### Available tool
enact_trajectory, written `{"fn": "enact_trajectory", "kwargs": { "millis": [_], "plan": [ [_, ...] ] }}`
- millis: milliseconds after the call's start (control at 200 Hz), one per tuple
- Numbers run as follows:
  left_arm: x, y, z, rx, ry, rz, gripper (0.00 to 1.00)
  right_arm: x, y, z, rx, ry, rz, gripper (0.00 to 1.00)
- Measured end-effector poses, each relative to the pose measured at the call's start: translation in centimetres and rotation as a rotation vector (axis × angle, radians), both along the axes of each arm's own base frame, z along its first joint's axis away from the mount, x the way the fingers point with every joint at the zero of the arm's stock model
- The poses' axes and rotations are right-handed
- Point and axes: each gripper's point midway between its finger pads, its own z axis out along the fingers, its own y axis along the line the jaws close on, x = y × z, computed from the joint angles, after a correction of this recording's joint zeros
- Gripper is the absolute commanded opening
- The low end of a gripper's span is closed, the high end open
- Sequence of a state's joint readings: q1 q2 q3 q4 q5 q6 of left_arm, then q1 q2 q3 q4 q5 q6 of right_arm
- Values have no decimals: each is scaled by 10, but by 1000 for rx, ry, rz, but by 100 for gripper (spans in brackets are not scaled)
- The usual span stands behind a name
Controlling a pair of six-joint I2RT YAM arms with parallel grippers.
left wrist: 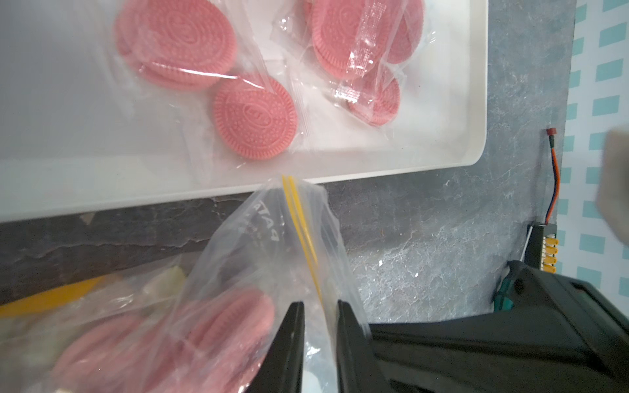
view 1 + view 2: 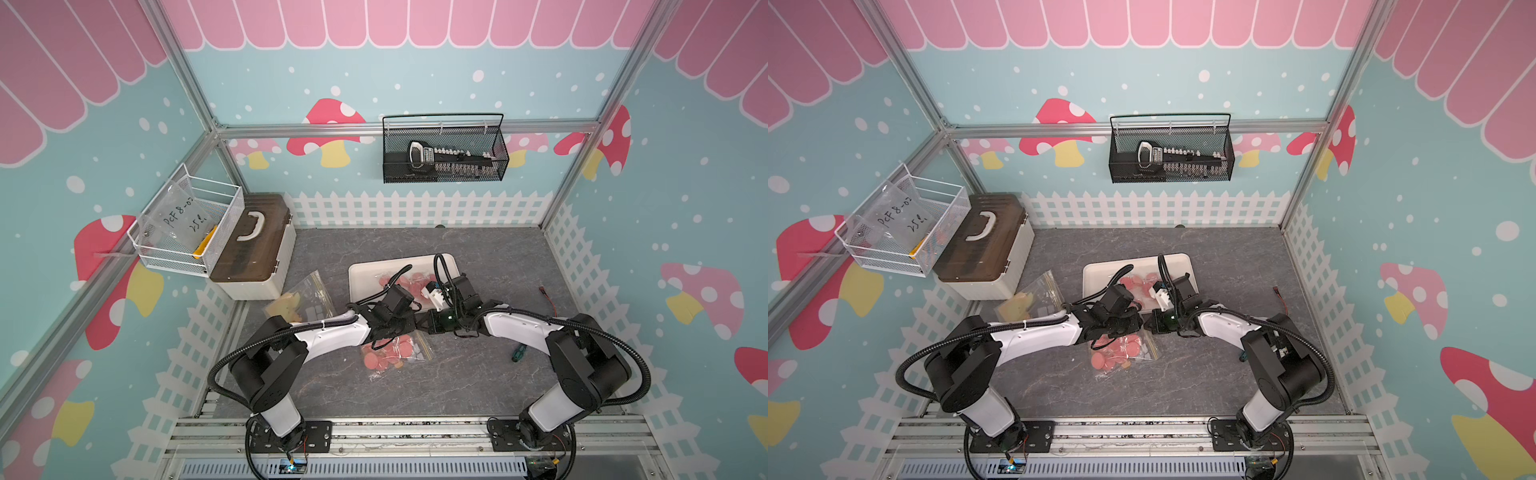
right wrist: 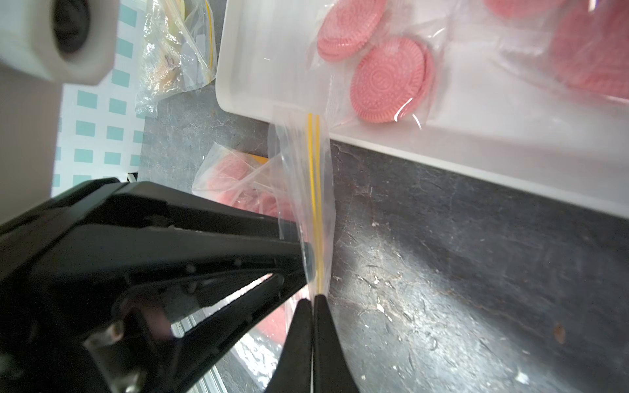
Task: Pour cookies out of the ziploc bag
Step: Open the ziploc bag at the center of the board.
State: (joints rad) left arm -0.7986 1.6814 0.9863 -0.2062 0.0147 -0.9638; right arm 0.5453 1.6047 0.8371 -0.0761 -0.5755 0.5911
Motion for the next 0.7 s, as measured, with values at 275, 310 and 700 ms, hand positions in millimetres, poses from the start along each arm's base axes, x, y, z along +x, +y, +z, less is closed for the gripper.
{"fn": "enact_trajectory", "kwargs": {
  "millis": [275, 310, 700],
  "plan": [
    [3, 1, 0, 0, -11, 11, 13, -2, 2, 0, -1, -2, 9, 0],
    [4, 1, 0, 0, -11, 11, 13, -2, 2, 0, -1, -2, 9, 0],
    [5, 0, 0, -4, -15, 10, 0, -2, 0, -1, -10, -3, 7, 0]
  ]
}}
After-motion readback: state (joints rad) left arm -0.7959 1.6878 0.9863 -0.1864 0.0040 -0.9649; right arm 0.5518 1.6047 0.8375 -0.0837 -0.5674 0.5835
